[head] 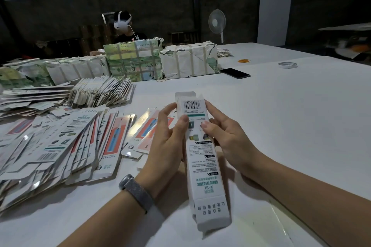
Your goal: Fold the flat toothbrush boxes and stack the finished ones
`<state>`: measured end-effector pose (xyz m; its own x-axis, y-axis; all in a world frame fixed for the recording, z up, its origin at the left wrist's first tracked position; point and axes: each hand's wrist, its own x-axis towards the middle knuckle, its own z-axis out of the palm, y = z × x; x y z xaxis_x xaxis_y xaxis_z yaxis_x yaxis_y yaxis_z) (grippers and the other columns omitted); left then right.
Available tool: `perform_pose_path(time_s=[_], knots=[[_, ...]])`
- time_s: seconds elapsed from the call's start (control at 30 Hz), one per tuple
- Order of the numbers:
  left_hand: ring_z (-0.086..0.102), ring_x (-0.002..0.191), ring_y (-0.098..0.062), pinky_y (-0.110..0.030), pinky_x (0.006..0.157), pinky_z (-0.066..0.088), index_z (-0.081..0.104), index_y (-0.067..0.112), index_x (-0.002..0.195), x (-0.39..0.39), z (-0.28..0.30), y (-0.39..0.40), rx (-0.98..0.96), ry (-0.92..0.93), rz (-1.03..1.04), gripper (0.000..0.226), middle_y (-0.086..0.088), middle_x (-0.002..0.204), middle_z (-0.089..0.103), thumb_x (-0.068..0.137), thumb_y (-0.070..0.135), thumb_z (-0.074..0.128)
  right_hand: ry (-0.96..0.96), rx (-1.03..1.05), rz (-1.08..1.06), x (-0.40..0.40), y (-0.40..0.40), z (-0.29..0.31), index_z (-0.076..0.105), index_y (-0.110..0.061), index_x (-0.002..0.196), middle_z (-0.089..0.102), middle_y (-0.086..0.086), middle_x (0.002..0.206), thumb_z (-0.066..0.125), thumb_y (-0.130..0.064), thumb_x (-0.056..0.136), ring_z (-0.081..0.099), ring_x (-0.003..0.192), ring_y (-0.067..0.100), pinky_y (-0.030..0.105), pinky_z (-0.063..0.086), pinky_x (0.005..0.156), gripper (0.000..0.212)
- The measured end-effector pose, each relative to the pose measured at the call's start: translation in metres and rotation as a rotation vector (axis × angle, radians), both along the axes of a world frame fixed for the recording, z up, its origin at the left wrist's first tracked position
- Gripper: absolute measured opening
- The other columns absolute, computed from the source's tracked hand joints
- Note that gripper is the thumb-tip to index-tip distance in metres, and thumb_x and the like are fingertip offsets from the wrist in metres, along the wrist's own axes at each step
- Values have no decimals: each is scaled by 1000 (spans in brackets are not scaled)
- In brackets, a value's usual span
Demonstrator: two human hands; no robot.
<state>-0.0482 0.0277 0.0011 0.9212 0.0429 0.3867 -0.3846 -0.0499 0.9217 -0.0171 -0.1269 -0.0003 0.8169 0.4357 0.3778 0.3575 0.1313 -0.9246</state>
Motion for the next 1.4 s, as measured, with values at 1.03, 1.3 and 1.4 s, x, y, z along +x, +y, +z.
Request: perform_pose_path(time_s=[1.03, 1.3, 1.4], knots=[[75, 84, -19, -27, 63, 58, 47, 31, 137, 2, -7, 3, 44, 119, -174, 31, 0, 98, 77, 108, 21, 41, 220, 98, -149, 5, -6, 4, 59, -19, 102, 73, 0, 82, 49, -14, 101, 71, 71, 17, 27, 57, 58, 11], [75, 93, -22, -29, 70, 60, 45, 34, 142, 1, -8, 5, 65, 147, -232, 35, -2, 108, 76, 108, 30, 43, 223, 185, -190, 4, -6, 4, 57, -12, 99, 66, 17, 96, 54, -3, 96, 70, 79, 21, 34, 58, 65, 10], [75, 94, -22, -27, 70, 59, 42, 40, 142, 2, -9, 6, 55, 146, -230, 37, 0, 110, 76, 106, 33, 45, 201, 189, -203, 4, -6, 5, 54, -18, 101, 65, 11, 98, 56, -3, 96, 69, 80, 23, 38, 58, 67, 15]])
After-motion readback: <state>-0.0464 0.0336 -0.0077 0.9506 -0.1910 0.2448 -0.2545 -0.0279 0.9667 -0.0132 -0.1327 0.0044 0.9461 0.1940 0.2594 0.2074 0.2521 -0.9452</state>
